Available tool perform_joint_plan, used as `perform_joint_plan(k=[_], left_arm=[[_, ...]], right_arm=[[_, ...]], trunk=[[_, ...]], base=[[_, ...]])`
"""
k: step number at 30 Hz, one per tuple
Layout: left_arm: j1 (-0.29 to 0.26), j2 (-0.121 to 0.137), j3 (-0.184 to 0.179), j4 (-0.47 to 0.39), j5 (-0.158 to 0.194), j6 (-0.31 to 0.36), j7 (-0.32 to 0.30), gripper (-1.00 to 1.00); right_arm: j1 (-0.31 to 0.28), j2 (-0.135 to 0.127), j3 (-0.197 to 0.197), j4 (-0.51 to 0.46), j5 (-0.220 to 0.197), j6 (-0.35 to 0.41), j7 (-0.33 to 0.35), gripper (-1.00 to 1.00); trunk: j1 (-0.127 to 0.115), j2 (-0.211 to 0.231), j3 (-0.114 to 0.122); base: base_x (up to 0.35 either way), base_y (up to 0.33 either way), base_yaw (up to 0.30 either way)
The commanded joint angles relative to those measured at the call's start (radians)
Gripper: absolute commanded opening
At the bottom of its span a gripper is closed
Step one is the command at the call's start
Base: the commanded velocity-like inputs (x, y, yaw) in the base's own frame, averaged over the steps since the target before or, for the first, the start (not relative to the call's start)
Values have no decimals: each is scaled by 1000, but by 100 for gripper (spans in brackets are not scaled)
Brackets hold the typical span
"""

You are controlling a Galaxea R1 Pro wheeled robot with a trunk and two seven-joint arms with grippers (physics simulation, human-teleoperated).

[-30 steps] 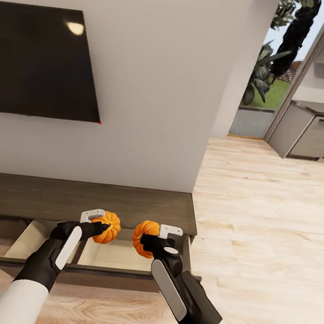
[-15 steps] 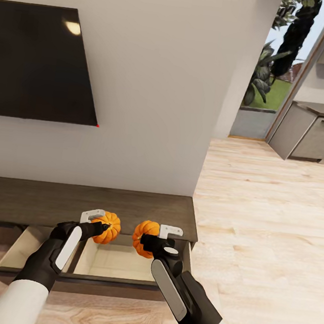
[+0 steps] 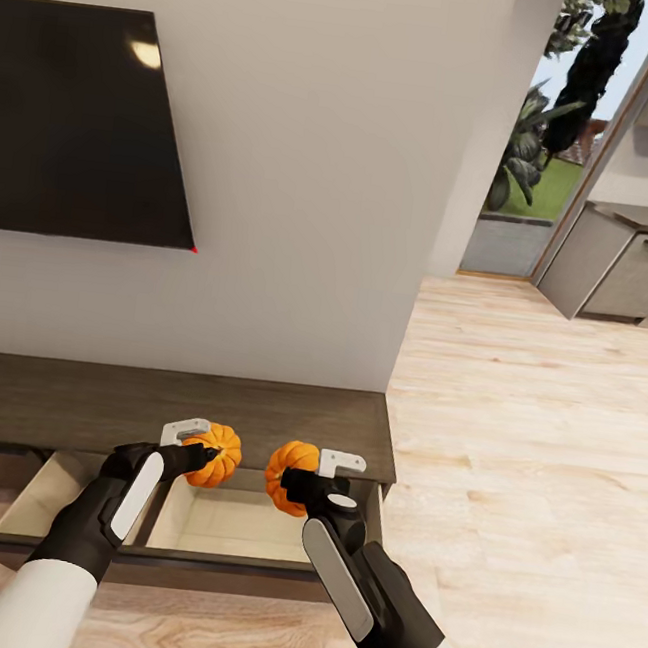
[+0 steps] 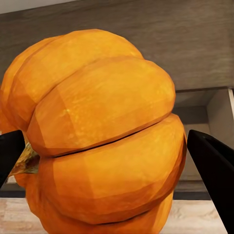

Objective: Place each of the two pumpkins and all three candles from the living room inside a cabinet in the living room (use any cabinet), then make sure every cabinet is closed, and position the cauldron so it is next to a table in the living room.

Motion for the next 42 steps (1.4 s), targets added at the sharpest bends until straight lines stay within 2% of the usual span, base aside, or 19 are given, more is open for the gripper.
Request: perform_joint_plan(k=[1,22,30,35,39,42], left_arm=[[-1,0,0,-1,11,4,9,-100],[-1,0,-2,0,12,23,6,-100],[-1,0,-2,0,11,89,7,-100],[-2,0,-2,0,11,106,8,-100],[-2,0,-2,0,11,113,9,-100],[-2,0,-2,0,11,113,8,-100]], right_arm=[[-1,0,1,-1,-7,2,-7,-100],[-8,0,-6,-1,-6,-1,-7,-100],[-8,0,-8,0,-7,-1,-7,-100],[-8,0,-7,0,-7,-4,-7,-100],[-8,0,-6,0,-8,-49,-7,-100],[-8,0,-6,0,-9,-54,-7,-100]], trunk=[[4,-8,-4],[85,-155,-70],[115,-211,-95],[134,-246,-111],[150,-274,-123],[161,-295,-133]], base=[[0,0,0],[0,0,0],[0,0,0],[0,0,0],[0,0,0],[0,0,0]])
